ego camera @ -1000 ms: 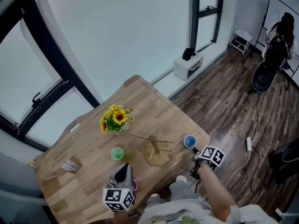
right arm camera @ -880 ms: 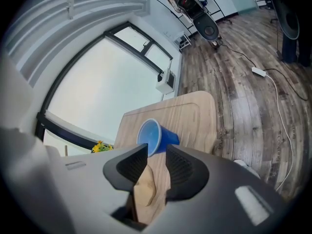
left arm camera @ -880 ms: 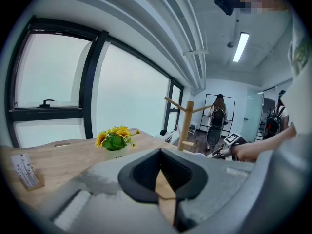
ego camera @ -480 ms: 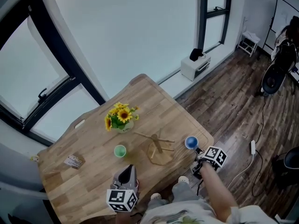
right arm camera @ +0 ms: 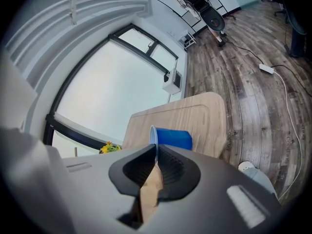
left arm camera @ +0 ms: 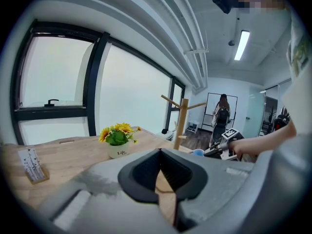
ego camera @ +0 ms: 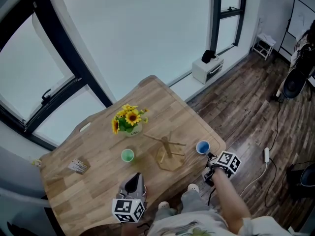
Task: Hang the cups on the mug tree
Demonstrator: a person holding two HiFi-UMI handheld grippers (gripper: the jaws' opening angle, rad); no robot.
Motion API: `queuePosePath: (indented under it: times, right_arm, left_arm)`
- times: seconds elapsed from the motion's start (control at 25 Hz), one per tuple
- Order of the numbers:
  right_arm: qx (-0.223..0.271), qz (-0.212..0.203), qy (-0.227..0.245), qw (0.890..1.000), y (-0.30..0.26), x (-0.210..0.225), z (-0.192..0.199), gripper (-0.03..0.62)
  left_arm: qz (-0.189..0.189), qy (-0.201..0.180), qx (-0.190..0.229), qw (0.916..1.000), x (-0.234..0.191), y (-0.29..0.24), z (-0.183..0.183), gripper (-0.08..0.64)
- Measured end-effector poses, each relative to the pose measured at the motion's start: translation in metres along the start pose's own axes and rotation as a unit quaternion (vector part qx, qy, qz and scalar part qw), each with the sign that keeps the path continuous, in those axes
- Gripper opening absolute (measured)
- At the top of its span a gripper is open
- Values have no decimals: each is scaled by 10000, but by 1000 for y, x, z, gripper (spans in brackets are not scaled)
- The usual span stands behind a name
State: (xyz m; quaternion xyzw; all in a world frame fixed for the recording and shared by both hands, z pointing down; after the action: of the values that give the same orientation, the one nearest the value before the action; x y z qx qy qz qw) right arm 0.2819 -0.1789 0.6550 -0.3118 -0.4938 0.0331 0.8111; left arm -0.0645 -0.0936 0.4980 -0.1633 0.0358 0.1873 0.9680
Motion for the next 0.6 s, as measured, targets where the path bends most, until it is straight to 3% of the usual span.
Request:
queuePosePath:
  times: [0.32, 0.6]
  right_arm:
    - [116, -215, 96, 9997, 6, -13, -7, 15]
    - [326, -743, 349, 9961, 18, -49, -19, 15]
  left_arm:
    - [27, 23, 43, 10000, -5, 6, 0, 2]
    - [57, 45, 82, 9999, -13, 7, 0, 2]
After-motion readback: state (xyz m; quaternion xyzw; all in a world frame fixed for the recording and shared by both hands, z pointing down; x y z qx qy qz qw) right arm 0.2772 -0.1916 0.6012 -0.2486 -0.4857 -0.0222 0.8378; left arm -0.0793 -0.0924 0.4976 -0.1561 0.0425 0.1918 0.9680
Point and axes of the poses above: the fingertips, and each gripper's own axes: y backward along the fingers, x to its right, z out of its underside, the point moved 3 cm from there along y, backward along the fingers, and after that the axes turned 6 degrees about x, right-handed, at the moved point
